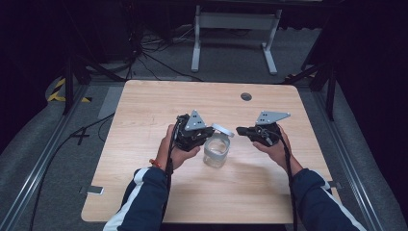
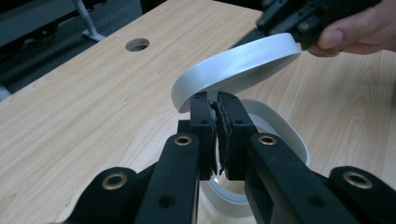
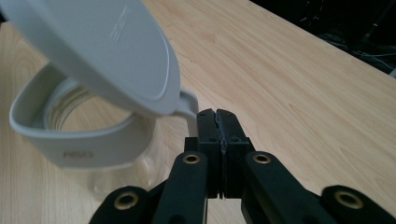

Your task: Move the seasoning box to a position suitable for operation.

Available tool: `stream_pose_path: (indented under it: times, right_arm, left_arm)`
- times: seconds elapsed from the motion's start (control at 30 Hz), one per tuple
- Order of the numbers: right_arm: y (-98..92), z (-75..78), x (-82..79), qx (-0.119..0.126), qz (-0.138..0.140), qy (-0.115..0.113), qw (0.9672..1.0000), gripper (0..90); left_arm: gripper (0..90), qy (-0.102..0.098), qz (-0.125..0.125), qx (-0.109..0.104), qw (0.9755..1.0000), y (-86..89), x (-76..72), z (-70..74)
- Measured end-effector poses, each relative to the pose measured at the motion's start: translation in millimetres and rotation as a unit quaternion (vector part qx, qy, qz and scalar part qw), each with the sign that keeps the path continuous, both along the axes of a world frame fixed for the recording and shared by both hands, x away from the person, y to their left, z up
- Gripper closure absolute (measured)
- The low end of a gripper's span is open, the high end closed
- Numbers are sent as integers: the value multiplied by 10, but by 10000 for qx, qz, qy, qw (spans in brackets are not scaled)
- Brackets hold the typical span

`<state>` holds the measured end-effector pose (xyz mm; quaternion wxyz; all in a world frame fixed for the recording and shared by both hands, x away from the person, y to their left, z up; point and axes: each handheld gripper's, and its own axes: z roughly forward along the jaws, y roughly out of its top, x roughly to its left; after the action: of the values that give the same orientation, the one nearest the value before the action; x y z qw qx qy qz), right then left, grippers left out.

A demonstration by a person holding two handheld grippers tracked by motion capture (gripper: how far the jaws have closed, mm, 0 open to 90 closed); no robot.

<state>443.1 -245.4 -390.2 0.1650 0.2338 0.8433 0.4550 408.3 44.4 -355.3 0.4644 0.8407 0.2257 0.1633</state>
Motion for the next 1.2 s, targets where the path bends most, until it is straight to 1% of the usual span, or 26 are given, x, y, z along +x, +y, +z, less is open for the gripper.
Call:
stream_pose_path:
  times: [0.03,0.07,0.1,0.13,0.17,0.2,0.23,0.3,0.33,0.37,0.47,0.53,0.67,0.7,0.73,0.77,0.8,0.83,0.93,1.03,1.07,1.13,1.17,1.2]
  right_arm:
    - [-24,-9,-16,-42,9,2,10000,896]
    - [-55,-17,-40,-76,-5,6,10000,895]
    - [-83,-19,-61,-114,-13,18,9999,895]
    - [-110,-23,-81,-133,-19,20,9999,895]
    - [-110,-23,-81,-133,-19,20,9999,895]
    - [-166,-33,-131,-200,-21,27,9998,891]
    - [-190,-35,-156,-206,-22,72,9998,889]
    - [-213,-39,-181,-209,5,95,9997,883]
    - [-252,-36,-242,-303,42,130,9994,880]
    - [-252,-36,-242,-303,42,130,9994,880]
    - [-311,-23,-342,-405,82,162,9990,882]
    - [-342,-17,-401,-451,86,175,9988,883]
    - [-416,-18,-500,-543,118,200,9983,885]
    - [-429,-19,-517,-564,131,209,9981,885]
    - [-446,-22,-540,-592,136,204,9979,885]
    - [-470,-28,-567,-595,129,196,9980,885]
    - [-485,-33,-584,-593,132,203,9979,885]
    - [-510,-42,-616,-610,132,217,9978,883]
    - [-572,-63,-673,-671,101,225,9974,878]
    - [-638,-73,-699,-648,42,269,9975,873]
    - [-671,-76,-708,-634,-5,270,9976,868]
    - [-728,-80,-728,-640,-38,253,9976,865]
    - [-728,-80,-728,-640,-38,253,9976,865]
    - [-749,-81,-736,-627,-69,277,9976,866]
  left_arm:
    - [853,23,20,-33,10000,-8,11,9]
    - [853,-22,-7,20,10000,-1,33,23]
    - [853,9,-1,-36,10000,-13,43,23]
    - [853,17,-19,14,10000,-24,57,27]
    - [853,17,-19,14,10000,-24,57,27]
    - [854,-16,-19,77,10000,-26,76,32]
    - [857,54,-63,51,10000,-39,87,27]
    - [860,11,-93,153,9998,-52,113,31]
    - [864,52,-91,107,9999,-61,122,32]
    - [864,25,-97,133,9999,-60,137,44]
    - [868,-25,-113,115,9999,-58,177,89]
    - [873,-13,-122,103,9999,-70,187,106]
    - [879,-103,-178,191,9996,-94,213,153]
    - [879,-77,-177,194,9996,-102,214,163]
    - [878,-90,-180,180,9996,-117,222,173]
    - [878,-82,-190,199,9996,-124,226,178]
    - [878,-131,-194,245,9994,-138,235,180]
    - [875,-107,-197,261,9994,-154,237,171]
    - [869,-119,-228,324,9991,-163,244,160]
    - [859,-117,-190,309,9993,-129,228,177]
    - [853,-169,-206,344,9991,-112,221,187]
    - [842,-182,-226,397,9988,-53,191,194]
    - [838,-182,-226,397,9988,-53,191,194]
    - [838,-207,-223,453,9985,-10,172,193]
